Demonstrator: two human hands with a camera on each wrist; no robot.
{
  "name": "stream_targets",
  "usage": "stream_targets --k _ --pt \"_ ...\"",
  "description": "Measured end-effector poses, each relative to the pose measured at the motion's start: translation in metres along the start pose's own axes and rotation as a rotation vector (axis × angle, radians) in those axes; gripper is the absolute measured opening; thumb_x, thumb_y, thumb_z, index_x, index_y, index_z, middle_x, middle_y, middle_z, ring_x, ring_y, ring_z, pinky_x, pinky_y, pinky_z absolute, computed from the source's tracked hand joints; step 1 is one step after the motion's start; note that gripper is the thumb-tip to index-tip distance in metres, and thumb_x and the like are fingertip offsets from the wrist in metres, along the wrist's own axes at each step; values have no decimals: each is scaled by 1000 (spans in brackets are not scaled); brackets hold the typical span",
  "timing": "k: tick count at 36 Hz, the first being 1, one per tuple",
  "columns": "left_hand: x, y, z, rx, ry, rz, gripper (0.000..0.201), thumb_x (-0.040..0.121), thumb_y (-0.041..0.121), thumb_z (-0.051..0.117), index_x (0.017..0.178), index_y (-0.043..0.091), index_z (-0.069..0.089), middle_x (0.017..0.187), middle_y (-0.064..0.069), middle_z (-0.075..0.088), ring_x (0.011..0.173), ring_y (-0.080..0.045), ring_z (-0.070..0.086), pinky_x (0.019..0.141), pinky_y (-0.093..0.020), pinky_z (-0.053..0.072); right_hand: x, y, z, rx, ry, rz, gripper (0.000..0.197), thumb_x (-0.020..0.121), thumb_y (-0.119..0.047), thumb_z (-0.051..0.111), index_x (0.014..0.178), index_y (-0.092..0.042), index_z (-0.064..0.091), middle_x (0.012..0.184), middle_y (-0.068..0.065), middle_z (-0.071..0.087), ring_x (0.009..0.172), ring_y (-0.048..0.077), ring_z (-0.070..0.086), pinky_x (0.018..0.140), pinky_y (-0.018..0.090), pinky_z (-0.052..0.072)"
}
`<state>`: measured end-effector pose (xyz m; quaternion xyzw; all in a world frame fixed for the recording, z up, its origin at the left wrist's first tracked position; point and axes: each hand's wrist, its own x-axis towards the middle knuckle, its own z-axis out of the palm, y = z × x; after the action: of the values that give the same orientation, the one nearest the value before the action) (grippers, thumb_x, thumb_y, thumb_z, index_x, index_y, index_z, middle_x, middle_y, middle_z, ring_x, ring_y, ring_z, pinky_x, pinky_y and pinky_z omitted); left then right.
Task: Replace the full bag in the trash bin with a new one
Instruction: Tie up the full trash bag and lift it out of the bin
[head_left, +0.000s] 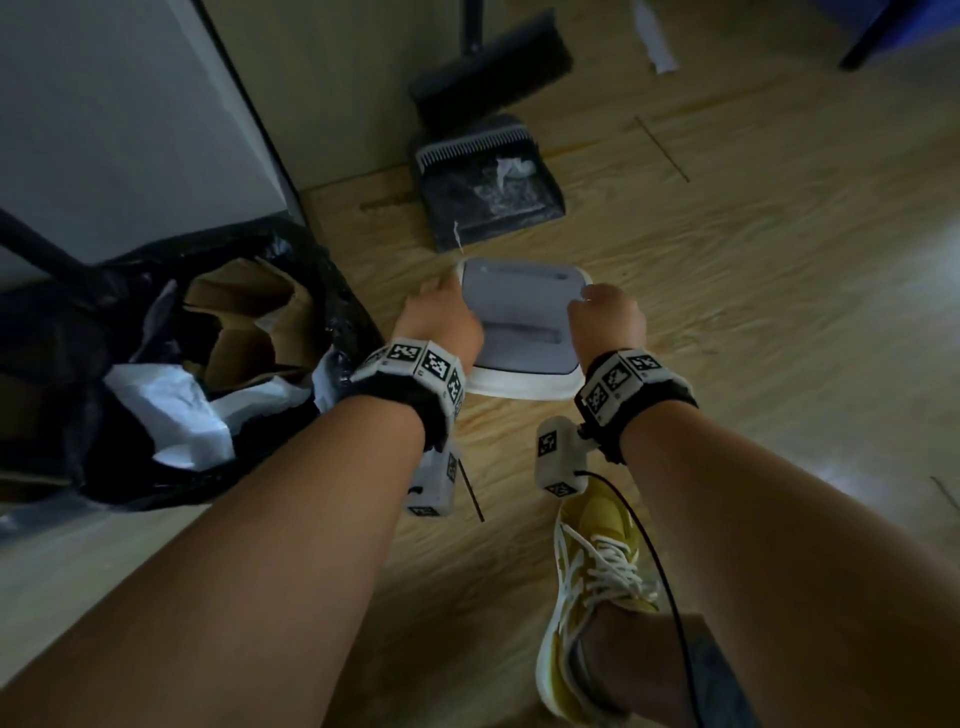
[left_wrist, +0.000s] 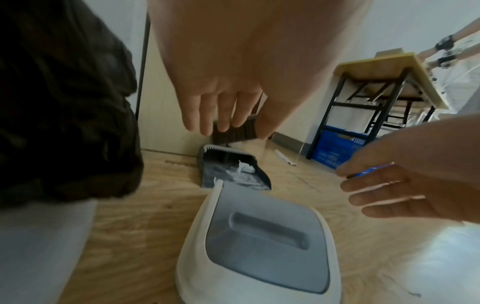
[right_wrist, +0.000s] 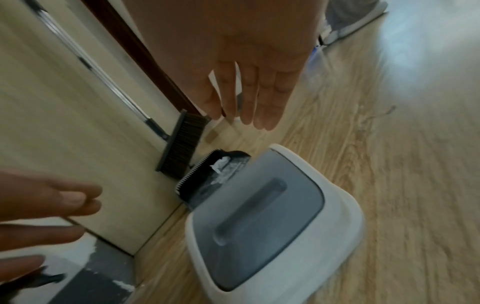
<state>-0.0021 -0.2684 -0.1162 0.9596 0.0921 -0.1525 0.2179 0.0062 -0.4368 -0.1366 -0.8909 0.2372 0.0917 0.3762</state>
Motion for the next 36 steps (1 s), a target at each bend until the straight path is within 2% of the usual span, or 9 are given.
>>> stream_targets --k 4,8,12,14,17,23,27,33,36 --pt "-24 -2 -27 -3 89 40 53 96 15 40 148 15 28 150 -10 35 135 -30 37 107 -37 35 -26 -28 -12 -24 -14 -131 42 95 -20 45 136 -20 54 129 8 61 108 28 59 76 24 38" --pt "-53 -16 -51 8 209 69 50 96 13 39 145 12 32 150 -9 34 136 -29 34 110 -38 33 -55 -56 -14 -62 -46 -287 41 94 -20 45 133 -20 57 124 9 64 99 26 61 77 28 46" --pt "-80 -41 -72 0 300 58 51 95 12 40 146 11 32 152 -9 31 139 -28 30 114 -37 29 -85 -80 -7 -69 -86 -383 37 97 -21 46 131 -17 57 128 10 61 109 28 59 75 26 40" --pt "-91 -57 -80 0 338 46 52 96 11 39 147 10 31 154 -8 29 141 -27 27 117 -35 25 -97 -89 -1 -57 -95 -414 37 97 -22 46 133 -19 56 131 7 59 108 26 59 74 25 38" --pt "-107 -82 -87 -5 385 6 50 96 12 39 145 8 33 152 -10 31 141 -27 27 117 -32 21 -115 -97 11 -53 -142 -452 39 97 -24 45 134 -21 54 134 6 56 113 26 58 81 28 46" --pt "-136 -128 -89 -12 398 -122 51 95 15 41 146 10 33 153 -9 30 141 -26 27 116 -35 25 -141 -97 39 -57 -219 -477 39 96 -26 45 134 -20 54 135 5 57 119 25 55 93 31 46" --pt "-147 -150 -80 17 372 -175 50 96 20 42 145 13 34 154 -5 29 142 -25 27 114 -39 32 -144 -89 57 -110 -280 -435 41 99 -31 44 137 -18 51 134 6 58 118 27 57 93 32 46" --pt "-151 -165 -58 101 346 -161 55 98 28 42 149 12 27 157 -7 23 145 -25 20 119 -39 23 -138 -75 78 -170 -334 -305 45 100 -32 41 139 -11 46 138 13 54 123 31 53 98 33 43" --pt "-149 -169 -48 116 319 -154 56 100 33 37 150 12 24 158 -4 19 146 -23 17 120 -40 20 -134 -74 90 -217 -380 -276 41 100 -31 41 128 -4 51 128 18 57 116 34 56 89 33 43"
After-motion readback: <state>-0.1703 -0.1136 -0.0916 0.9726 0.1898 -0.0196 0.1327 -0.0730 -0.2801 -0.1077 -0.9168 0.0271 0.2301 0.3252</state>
